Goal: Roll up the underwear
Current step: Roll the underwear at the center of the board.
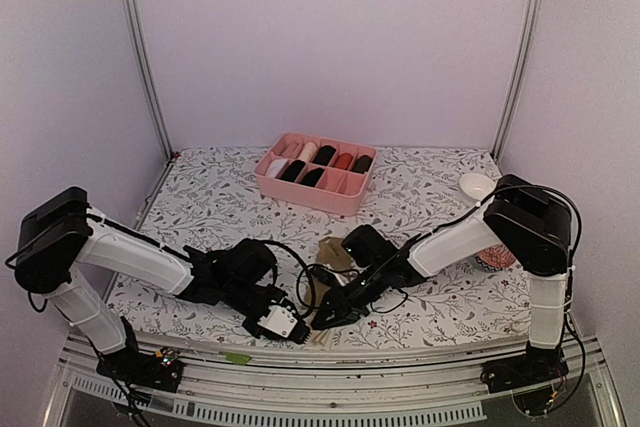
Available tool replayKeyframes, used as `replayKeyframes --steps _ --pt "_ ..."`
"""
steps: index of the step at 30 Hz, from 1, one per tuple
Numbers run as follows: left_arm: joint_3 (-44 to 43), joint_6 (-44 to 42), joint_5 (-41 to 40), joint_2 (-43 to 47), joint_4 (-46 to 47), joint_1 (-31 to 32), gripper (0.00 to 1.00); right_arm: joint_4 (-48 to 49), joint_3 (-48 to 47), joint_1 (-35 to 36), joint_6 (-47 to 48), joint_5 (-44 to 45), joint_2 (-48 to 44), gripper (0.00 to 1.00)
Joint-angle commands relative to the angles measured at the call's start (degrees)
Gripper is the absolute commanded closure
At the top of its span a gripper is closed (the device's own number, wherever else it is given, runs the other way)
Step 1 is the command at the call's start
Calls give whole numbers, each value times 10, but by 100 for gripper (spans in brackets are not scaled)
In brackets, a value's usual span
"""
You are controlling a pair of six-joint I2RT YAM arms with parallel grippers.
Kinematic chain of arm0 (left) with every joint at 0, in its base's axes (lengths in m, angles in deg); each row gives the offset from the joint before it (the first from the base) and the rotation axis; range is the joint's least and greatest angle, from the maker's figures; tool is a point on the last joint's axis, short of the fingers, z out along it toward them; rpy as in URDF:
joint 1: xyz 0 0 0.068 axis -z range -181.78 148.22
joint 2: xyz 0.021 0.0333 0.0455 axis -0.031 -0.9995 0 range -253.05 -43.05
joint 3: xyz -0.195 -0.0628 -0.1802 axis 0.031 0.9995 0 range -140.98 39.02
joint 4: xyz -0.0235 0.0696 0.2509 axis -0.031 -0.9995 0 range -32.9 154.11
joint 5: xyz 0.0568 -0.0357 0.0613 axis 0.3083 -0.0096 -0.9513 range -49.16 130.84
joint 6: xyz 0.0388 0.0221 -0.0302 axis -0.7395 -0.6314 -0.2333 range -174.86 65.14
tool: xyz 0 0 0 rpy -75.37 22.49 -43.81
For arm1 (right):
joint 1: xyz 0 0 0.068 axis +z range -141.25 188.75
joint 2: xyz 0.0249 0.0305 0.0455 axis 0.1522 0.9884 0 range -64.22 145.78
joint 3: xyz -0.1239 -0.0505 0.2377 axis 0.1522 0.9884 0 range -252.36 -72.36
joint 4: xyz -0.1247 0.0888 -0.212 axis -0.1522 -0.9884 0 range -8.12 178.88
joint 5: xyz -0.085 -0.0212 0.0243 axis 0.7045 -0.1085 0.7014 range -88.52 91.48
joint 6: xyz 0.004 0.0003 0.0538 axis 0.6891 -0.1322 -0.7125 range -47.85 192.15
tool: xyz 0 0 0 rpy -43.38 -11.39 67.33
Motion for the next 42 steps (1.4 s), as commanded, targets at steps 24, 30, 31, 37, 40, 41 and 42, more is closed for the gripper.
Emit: replayKeyframes --steps 24,30,31,37,40,41,42 --pt "-188 37 263 -77 -277 -78 100 -45 132 -22 96 200 -257 55" --pt "-246 47 333 -145 -345 -133 100 -45 186 -22 134 266 -357 46" --pt "-253 52 342 -156 -353 -141 100 -45 192 -21 140 269 -365 45" --pt "-304 139 408 -244 -366 -191 100 -47 188 -8 158 263 -359 47" --pt "-318 182 430 -269 -366 -219 100 -31 184 0 149 251 -342 48" --pt "-320 195 434 -274 -363 -226 100 -25 184 3 144 248 -338 48" --pt "-322 207 436 -278 -361 -231 100 -17 182 3 139 245 -334 48"
